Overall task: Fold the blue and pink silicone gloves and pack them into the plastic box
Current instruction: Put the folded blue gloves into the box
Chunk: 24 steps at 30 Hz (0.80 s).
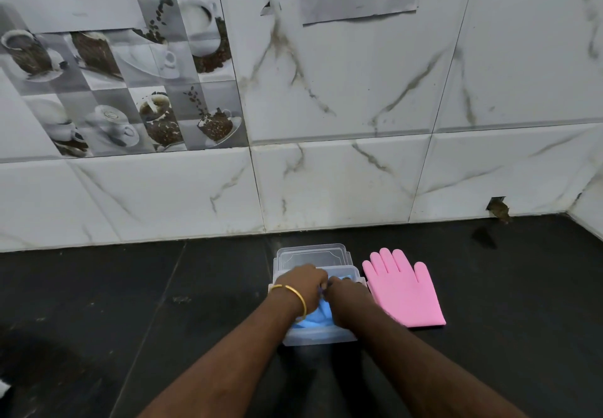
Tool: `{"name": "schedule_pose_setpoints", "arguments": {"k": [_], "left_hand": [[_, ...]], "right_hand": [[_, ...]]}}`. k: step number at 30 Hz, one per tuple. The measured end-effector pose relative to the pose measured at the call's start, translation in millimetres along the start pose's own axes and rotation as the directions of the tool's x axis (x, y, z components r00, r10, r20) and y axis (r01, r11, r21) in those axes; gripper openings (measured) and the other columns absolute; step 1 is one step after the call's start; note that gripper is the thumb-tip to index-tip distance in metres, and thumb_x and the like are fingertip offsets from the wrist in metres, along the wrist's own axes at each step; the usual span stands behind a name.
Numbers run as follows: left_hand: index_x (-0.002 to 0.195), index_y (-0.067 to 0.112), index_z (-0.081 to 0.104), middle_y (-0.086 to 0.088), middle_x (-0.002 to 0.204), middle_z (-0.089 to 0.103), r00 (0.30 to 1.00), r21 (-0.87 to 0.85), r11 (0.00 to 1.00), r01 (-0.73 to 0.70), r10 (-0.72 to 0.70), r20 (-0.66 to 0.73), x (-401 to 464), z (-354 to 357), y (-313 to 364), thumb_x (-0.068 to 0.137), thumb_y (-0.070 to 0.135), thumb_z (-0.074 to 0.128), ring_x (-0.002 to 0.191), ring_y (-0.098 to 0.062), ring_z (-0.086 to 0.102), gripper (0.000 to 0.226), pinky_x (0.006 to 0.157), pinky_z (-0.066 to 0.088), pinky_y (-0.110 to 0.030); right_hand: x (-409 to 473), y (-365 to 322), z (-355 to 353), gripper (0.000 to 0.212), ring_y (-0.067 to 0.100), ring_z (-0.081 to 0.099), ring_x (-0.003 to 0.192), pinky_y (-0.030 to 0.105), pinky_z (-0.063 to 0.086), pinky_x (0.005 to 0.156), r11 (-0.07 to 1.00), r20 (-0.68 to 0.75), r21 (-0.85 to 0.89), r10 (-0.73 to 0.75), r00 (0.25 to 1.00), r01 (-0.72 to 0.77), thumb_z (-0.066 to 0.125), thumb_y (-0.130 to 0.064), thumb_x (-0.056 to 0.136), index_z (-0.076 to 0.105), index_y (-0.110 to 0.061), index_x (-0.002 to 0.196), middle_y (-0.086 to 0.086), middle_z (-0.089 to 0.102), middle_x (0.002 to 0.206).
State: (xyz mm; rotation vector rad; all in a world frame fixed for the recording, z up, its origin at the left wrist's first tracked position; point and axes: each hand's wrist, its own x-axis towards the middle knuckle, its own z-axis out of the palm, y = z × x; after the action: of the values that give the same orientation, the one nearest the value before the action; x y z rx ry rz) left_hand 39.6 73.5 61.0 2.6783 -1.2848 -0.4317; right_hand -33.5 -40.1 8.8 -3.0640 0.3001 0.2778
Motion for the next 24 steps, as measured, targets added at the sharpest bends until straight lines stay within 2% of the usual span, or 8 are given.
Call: {"name": "schedule_pose_setpoints", "arguments": {"k": [3,5,9,13,18,24], "left_hand": [[0.117,0.015,0.063,-0.014,0.123,0.061,0.977,0.196,0.979,0.054,-0.093,0.190,13.1,10.6,-1.8,0.079,0.018,0.072,0.113,-0.034,0.060,0.039,0.097,0.050,-0.042],[0.125,0.014,0.058,-0.014,0.128,0.058,0.957,0.205,0.975,0.088,-0.140,0.255,17.3,15.1,-7.1,0.074,0.019,0.078,0.116,-0.032,0.059,0.055,0.099,0.049,-0.040],[0.139,0.016,0.044,-0.014,0.138,0.048,0.943,0.112,0.980,0.166,-0.191,0.272,14.5,21.2,-8.3,0.079,0.021,0.072,0.126,-0.033,0.052,0.067,0.105,0.042,-0.041],[0.148,0.019,0.030,-0.013,0.146,0.038,0.927,0.115,0.975,0.191,-0.218,0.305,18.1,25.3,-8.8,0.084,0.029,0.068,0.135,-0.033,0.043,0.075,0.111,0.033,-0.045],[0.151,0.022,0.021,-0.012,0.148,0.034,0.922,0.159,0.973,0.165,-0.210,0.326,21.4,34.2,-13.5,0.082,0.030,0.069,0.135,-0.033,0.043,0.084,0.112,0.032,-0.045],[0.152,0.019,0.016,-0.012,0.150,0.030,0.904,0.201,0.972,0.122,-0.192,0.382,26.6,35.4,-16.3,0.085,0.028,0.065,0.137,-0.036,0.040,0.084,0.112,0.035,-0.047]], "right_hand": [[3.0,1.2,-1.7,0.035,0.034,0.055,0.118,0.043,0.049,0.091,1.000,0.024,0.008,0.002,1.000,-0.002,0.057,-0.011,0.090,0.055,-0.013,0.125,0.011,0.052,0.128],[5.3,1.6,-5.3,0.035,0.034,0.055,0.119,0.044,0.049,0.093,1.000,0.032,0.024,0.005,0.999,-0.006,0.057,-0.011,0.090,0.054,-0.014,0.125,0.011,0.051,0.128],[6.9,-2.4,-5.4,0.040,0.036,0.053,0.121,0.045,0.046,0.095,0.998,0.039,0.061,0.010,0.999,-0.012,0.055,-0.013,0.093,0.048,-0.014,0.132,0.013,0.051,0.131],[10.8,-1.9,-6.8,0.042,0.037,0.053,0.120,0.045,0.046,0.096,0.996,0.054,0.086,0.004,0.999,-0.009,0.056,-0.016,0.093,0.049,-0.014,0.133,0.014,0.050,0.131],[16.3,-1.6,-2.9,0.037,0.037,0.054,0.121,0.044,0.045,0.097,0.997,0.078,0.078,0.015,0.997,-0.021,0.050,-0.015,0.097,0.049,-0.014,0.134,0.015,0.049,0.132],[22.6,0.1,4.9,0.040,0.038,0.054,0.120,0.045,0.045,0.098,0.994,0.115,0.108,0.003,0.993,-0.015,0.055,-0.016,0.094,0.050,-0.014,0.134,0.016,0.050,0.130]]}}
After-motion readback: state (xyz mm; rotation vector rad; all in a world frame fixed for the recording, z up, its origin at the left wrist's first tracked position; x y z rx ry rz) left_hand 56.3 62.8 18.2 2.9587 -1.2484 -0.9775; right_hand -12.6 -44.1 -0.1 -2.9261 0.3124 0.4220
